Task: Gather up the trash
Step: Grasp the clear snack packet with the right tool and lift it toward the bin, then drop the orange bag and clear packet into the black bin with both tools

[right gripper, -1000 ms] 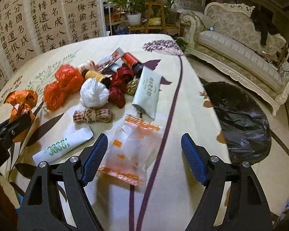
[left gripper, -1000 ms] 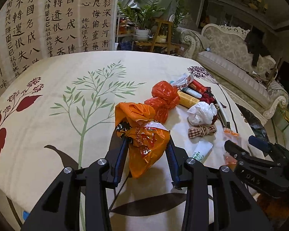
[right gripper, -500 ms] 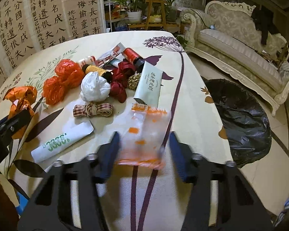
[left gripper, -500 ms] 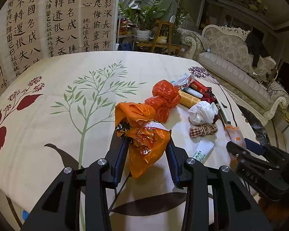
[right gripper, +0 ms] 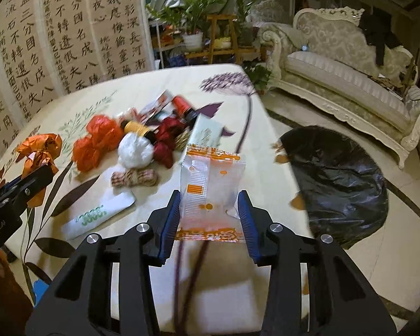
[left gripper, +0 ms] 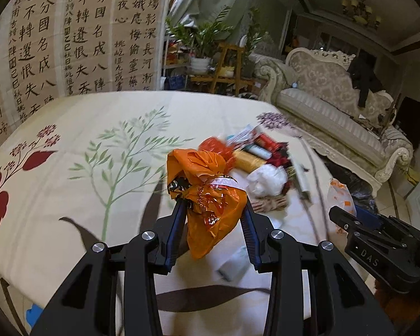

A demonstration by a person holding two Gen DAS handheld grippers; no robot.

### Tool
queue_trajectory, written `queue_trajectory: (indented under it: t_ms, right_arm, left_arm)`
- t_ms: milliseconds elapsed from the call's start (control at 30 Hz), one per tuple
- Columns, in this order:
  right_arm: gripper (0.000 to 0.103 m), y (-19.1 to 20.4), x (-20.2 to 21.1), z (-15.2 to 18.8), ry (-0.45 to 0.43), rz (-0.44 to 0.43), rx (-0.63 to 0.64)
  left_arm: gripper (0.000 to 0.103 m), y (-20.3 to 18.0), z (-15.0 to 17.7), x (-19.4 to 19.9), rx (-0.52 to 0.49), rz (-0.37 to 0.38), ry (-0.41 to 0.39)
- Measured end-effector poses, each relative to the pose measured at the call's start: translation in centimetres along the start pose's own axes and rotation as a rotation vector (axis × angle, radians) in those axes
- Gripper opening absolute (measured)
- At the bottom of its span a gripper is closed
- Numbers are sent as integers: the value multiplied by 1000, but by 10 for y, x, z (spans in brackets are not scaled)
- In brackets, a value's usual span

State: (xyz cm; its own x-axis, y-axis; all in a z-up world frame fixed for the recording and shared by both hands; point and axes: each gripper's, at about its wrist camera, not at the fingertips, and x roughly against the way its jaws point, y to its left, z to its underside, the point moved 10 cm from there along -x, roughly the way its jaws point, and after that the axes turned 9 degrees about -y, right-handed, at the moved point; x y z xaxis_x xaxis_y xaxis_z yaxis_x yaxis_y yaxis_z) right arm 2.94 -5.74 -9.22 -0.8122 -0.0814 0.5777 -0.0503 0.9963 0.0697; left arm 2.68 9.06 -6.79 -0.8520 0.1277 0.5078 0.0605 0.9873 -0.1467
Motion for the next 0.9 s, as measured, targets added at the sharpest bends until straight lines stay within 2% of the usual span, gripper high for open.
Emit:
queue_trajectory:
  t_ms: [200,467,600,900]
  right_arm:
    - [40,-56,8,-17,-52,93,-60]
    - [40,-135,0,-22,-79,202,-127]
    - [40,-169,-10,-18,-72,236,-158]
    - [40,-212,-32,-17,-59,263,-193]
  left_arm:
    - [39,-47,-13,-5,-47,78,-39]
    - [40,-127,-24,-33,-118,181,-62]
    - [39,-159,-22,-51,-145,213,-38]
    - [40,-211,-13,-84,-223,240,8]
